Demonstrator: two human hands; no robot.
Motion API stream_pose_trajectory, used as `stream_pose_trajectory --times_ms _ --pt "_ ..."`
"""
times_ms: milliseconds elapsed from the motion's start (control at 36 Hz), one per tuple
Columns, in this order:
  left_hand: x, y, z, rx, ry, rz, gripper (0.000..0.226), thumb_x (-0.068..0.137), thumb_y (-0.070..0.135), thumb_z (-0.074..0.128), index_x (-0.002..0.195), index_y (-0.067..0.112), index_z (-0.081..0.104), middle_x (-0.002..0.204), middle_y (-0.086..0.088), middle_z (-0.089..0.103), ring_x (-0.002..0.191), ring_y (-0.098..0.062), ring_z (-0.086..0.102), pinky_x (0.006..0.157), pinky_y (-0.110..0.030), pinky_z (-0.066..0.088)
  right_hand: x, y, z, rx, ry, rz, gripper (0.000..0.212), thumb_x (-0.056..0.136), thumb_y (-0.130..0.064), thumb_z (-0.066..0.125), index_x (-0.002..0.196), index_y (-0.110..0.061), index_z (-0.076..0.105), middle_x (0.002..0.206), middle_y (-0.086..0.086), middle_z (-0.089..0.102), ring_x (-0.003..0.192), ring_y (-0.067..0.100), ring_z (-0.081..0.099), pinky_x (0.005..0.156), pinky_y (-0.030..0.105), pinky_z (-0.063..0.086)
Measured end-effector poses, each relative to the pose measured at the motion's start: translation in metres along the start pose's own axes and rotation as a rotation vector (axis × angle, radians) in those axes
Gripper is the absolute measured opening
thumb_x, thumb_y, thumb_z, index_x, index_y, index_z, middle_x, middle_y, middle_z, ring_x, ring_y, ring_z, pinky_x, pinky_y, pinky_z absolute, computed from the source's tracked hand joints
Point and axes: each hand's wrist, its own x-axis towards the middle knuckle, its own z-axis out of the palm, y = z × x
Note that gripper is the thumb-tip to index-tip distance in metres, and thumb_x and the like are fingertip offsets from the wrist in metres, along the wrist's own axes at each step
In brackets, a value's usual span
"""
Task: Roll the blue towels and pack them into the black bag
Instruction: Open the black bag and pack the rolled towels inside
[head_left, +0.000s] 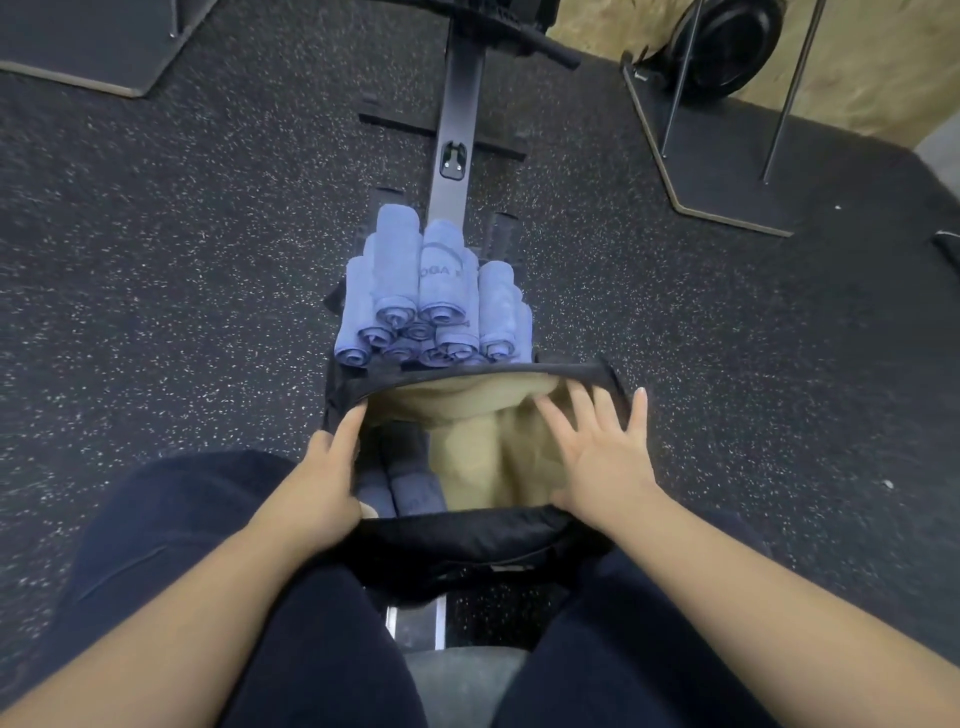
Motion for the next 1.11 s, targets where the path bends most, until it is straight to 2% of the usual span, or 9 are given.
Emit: stream_pose_trajectory --times_ms 167,278,417,528,667,806,944,1028,1111 --pt "0.005 -0.005 0.003 0.022 0.011 -0.013 0.116 0.073 0.013 0.078 0.150 0.038 -0.005 0.112 -0.003 0.033 0.108 -0.032 0.052 0.097 -0.040 0.042 0.009 -0.022 0.012 0.158 0.275 -0.036 0.091 0.056 -0.046 0.076 0.139 -0.025 0.045 0.143 0.014 0.042 0.132 0.034 0.035 0.108 0.061 0.005" --pt "0.007 -0.006 0.004 -0.013 0.029 -0.033 0.114 0.073 0.013 0.079 0.152 0.034 -0.001 0.112 0.000 0.030 0.113 -0.033 0.049 0.099 -0.038 0.039 0.022 -0.036 -0.003 0.265 0.480 -0.095 0.068 0.064 -0.041 0.066 0.127 -0.019 0.054 0.129 0.009 0.053 0.121 0.029 0.047 0.105 0.053 0.028" --pt "0.005 0.001 0.001 -0.030 0.048 -0.043 0.105 0.077 0.003 0.068 0.153 0.032 0.001 0.113 -0.001 0.030 0.113 -0.032 0.049 0.091 -0.033 0.038 0.052 -0.052 -0.035 0.446 0.575 -0.129 0.047 0.073 -0.038 0.047 0.112 -0.016 0.062 0.113 0.005 0.059 0.105 0.027 0.052 0.087 0.041 0.039" --pt "0.007 0.006 -0.001 -0.051 0.084 -0.024 0.100 0.076 -0.004 0.057 0.153 0.031 0.004 0.115 -0.004 0.033 0.105 -0.031 0.050 0.091 -0.036 0.040 0.086 -0.060 -0.051 0.546 0.468 -0.091 0.042 0.080 -0.030 0.058 0.119 -0.016 0.059 0.120 0.007 0.055 0.112 0.031 0.048 0.088 0.043 0.038" --pt "0.014 0.004 0.002 -0.114 0.107 0.028 0.099 0.078 -0.010 0.046 0.149 0.042 -0.001 0.105 0.000 0.034 0.084 -0.013 0.044 0.078 -0.017 0.029 0.132 -0.072 -0.053 0.659 0.163 -0.024 0.048 0.087 -0.039 0.054 0.134 -0.027 0.045 0.135 0.005 0.041 0.125 0.030 0.034 0.102 0.042 0.034" --pt "0.016 0.001 0.001 -0.151 0.087 0.040 0.100 0.081 -0.008 0.044 0.133 0.063 -0.004 0.099 0.008 0.033 0.083 -0.001 0.046 0.075 -0.018 0.031 0.164 -0.078 -0.056 0.834 -0.036 0.051 0.052 0.089 -0.037 0.046 0.140 -0.032 0.038 0.143 0.004 0.034 0.133 0.028 0.026 0.105 0.041 0.029" --pt "0.021 -0.004 0.002 -0.178 0.085 0.040 0.101 0.080 -0.009 0.043 0.128 0.067 -0.003 0.097 0.014 0.033 0.089 0.004 0.043 0.071 -0.013 0.031 0.184 -0.076 -0.057 0.927 -0.116 0.075 0.052 0.090 -0.026 0.039 0.142 -0.030 0.037 0.148 0.003 0.029 0.136 0.027 0.022 0.106 0.038 0.028" --pt "0.024 -0.003 0.003 -0.207 0.096 0.031 0.101 0.081 -0.010 0.042 0.127 0.068 -0.002 0.098 0.016 0.034 0.087 0.006 0.043 0.073 -0.004 0.033 0.192 -0.074 -0.060 0.977 -0.043 0.081 0.051 0.090 -0.018 0.038 0.139 -0.029 0.042 0.147 0.003 0.032 0.134 0.026 0.024 0.103 0.034 0.027" --pt "0.025 0.000 0.004 -0.228 0.093 0.032 0.101 0.082 -0.009 0.040 0.124 0.071 -0.004 0.098 0.017 0.034 0.085 0.006 0.043 0.070 -0.005 0.034 0.199 -0.079 -0.059 0.961 0.027 0.081 0.045 0.092 -0.027 0.041 0.136 -0.030 0.045 0.147 0.000 0.030 0.133 0.026 0.026 0.101 0.035 0.029"
